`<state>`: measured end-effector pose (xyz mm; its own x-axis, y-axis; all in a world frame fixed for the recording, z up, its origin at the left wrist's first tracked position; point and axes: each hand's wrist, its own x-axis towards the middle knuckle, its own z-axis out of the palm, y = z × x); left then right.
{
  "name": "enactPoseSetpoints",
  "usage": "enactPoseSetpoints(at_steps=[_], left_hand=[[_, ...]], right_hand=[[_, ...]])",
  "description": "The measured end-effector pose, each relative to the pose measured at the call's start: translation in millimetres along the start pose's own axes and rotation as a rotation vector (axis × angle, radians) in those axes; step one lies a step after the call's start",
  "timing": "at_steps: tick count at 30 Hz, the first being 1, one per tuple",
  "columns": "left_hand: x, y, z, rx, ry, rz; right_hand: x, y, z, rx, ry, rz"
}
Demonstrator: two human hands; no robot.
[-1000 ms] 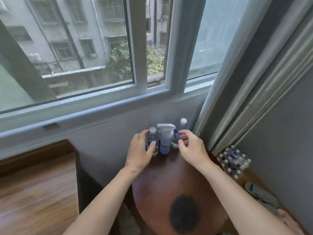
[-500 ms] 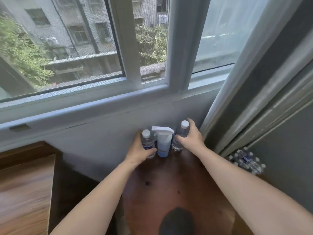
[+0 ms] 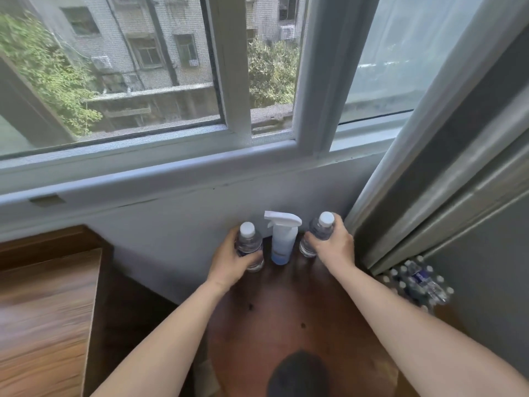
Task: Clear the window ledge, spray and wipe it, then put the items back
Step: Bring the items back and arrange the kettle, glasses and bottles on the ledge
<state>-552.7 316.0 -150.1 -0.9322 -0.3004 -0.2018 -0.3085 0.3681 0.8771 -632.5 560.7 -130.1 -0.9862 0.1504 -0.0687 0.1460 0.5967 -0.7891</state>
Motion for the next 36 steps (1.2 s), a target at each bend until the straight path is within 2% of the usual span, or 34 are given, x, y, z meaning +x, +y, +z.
enactPoseSetpoints(at_steps=[6,12,18,23,29,36], left_hand=[[-51,36,-39,-0.028,0.131,0.106],[-105,91,-110,-0.079,0.242,0.286],[-166,124,-195,-0.084,0.374,0.397],[-230,124,-274,-0.065,0.506,0.377],[-319,84,-371,-0.070,0.664,0.299],[-425,6,-467,-0.040,0.868,0.145]], right_hand=[[-45,-32,-52,0.017,0.110,-0.073],[-100,-118,-92,0.075,0.115,-0.242],[-169,-220,-83,0.174,-0.025,-0.487],[-237,-286,-47,0.251,-0.175,-0.642],[-326,-343,6,0.318,-0.374,-0.769],[-440,-381,90,0.352,-0.615,-0.831]])
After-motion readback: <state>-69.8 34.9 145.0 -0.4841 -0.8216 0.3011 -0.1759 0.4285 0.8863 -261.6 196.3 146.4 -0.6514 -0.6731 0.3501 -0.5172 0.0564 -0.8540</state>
